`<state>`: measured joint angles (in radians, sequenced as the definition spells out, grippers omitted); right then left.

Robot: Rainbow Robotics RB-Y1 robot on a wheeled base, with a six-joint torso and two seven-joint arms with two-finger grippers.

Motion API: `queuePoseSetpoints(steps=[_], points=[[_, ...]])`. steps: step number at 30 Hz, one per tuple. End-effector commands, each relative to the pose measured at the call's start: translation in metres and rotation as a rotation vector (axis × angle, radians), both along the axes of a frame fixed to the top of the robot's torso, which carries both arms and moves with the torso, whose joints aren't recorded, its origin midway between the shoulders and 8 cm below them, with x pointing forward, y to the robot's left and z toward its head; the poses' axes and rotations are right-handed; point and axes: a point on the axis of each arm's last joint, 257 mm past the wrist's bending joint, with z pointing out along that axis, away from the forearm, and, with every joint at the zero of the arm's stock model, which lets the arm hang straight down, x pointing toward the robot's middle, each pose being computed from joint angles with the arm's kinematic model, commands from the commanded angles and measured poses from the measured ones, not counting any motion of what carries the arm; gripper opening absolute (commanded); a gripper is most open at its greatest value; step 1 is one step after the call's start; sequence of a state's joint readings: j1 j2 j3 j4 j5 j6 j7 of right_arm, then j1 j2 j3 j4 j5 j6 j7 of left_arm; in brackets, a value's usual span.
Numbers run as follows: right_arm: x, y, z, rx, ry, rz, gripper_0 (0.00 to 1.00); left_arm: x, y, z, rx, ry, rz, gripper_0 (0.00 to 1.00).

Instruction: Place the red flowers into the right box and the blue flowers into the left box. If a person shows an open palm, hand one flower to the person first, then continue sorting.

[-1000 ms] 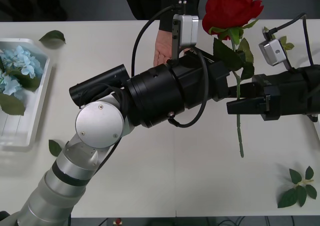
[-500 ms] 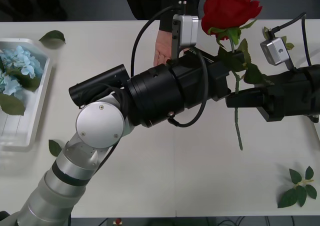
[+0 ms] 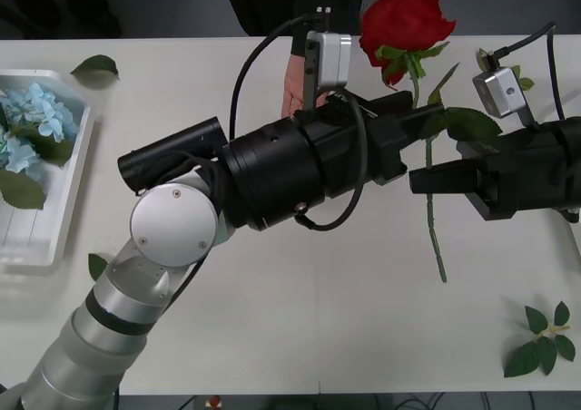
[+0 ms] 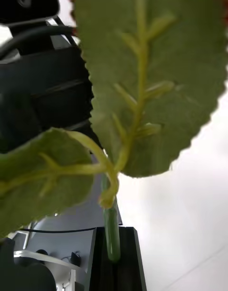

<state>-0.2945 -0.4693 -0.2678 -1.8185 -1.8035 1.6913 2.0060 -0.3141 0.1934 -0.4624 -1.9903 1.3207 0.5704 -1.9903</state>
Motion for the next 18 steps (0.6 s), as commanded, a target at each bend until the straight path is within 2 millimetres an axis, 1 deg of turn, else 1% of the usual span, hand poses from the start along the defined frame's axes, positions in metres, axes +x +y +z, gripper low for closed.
queuePoseSetpoints(steps=[1, 2, 6, 9, 14, 18], points=[[-0.002, 0.004, 0.003, 0.023, 0.005, -0.004, 0.00, -0.007, 0.026, 0.003, 0.015, 0.014, -0.009, 1.00], [-0.001, 0.003, 0.004, 0.024, -0.002, -0.007, 0.00, -0.008, 0.032, 0.003, 0.024, 0.008, -0.007, 1.00], [0.003, -0.001, 0.009, 0.030, -0.032, -0.026, 0.00, -0.023, 0.049, 0.000, 0.047, 0.016, -0.026, 1.00], [0.009, -0.005, 0.017, 0.043, -0.070, -0.052, 0.00, -0.030, 0.064, 0.000, 0.059, 0.020, -0.027, 1.00], [0.028, -0.012, 0.028, 0.060, -0.196, -0.111, 0.00, -0.035, 0.080, 0.001, 0.066, 0.027, -0.020, 1.00], [0.048, -0.016, 0.036, 0.055, -0.295, -0.174, 0.00, -0.032, 0.088, -0.001, 0.086, 0.026, -0.015, 1.00]])
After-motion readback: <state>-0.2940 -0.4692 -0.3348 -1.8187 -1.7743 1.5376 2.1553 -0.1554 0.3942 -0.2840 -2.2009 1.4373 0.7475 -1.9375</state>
